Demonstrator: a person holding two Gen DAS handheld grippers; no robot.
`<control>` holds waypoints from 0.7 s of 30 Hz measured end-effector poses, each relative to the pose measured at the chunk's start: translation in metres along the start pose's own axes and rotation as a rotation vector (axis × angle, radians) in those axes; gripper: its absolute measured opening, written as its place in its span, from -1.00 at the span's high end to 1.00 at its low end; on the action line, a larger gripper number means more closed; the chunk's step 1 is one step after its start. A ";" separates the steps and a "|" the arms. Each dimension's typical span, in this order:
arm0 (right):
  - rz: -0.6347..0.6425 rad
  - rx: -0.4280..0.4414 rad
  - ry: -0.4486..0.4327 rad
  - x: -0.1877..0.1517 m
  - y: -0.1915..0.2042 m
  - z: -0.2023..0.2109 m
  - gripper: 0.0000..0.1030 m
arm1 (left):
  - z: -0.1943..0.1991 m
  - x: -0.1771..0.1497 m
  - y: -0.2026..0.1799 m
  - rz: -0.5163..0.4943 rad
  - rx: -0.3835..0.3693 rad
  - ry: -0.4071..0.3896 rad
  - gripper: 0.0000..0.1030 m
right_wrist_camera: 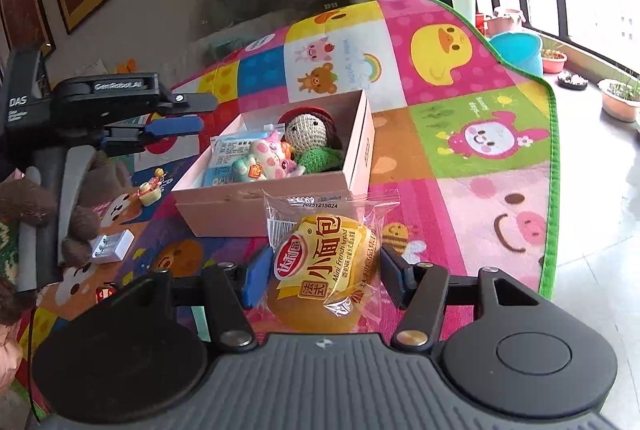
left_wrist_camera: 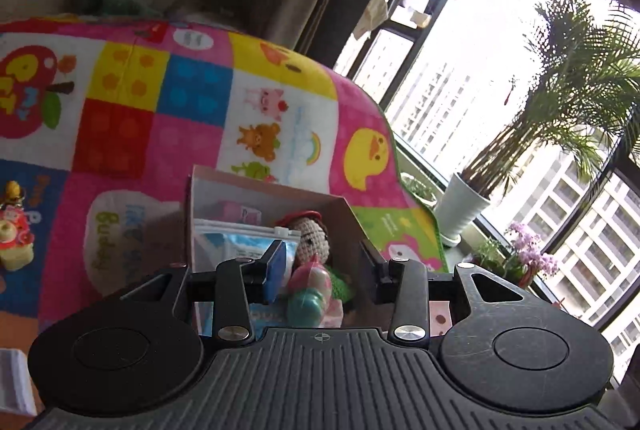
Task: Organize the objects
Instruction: 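Drop the bread roll into the box with the right gripper while the left drops the pink toy in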
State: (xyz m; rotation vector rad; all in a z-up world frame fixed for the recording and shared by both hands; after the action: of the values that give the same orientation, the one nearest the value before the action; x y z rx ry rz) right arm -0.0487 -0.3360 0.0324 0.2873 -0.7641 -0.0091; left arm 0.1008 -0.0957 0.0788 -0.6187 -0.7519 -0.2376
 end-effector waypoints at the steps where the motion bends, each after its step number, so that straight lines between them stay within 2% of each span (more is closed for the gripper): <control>1: 0.018 -0.011 -0.016 0.007 0.003 0.000 -0.12 | 0.008 -0.005 0.004 0.005 0.005 -0.008 0.16; 7: 0.152 -0.057 -0.106 0.067 0.029 -0.017 -0.12 | 0.039 -0.047 0.027 0.030 0.009 0.018 0.16; 9: 0.228 -0.113 -0.119 0.085 0.040 -0.038 -0.12 | 0.046 -0.062 0.031 0.014 0.027 0.035 0.16; 11: 0.267 -0.163 -0.085 0.097 0.045 -0.068 -0.12 | 0.052 -0.074 0.037 0.003 0.040 0.057 0.16; 15: 0.221 -0.145 0.033 0.103 0.042 -0.123 -0.12 | 0.066 -0.092 0.053 0.024 0.025 0.085 0.16; 21: 0.087 -0.056 0.100 0.098 0.029 -0.133 -0.09 | 0.074 -0.097 0.084 0.094 0.066 0.078 0.17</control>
State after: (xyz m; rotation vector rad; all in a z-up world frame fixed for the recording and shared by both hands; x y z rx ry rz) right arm 0.1107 -0.2853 0.0154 0.1999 -0.6748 0.0656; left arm 0.0246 0.0148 0.0157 -0.5773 -0.6512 -0.1491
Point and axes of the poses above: each gripper's, at about its wrist camera, not at the fingertips, and z roughly against the way its jaws point, y to its left, x to its top, the point moved 6 cm from there along -z, roughly the way its jaws point, and after that the axes turned 10 degrees about y, right-handed, at the moved point
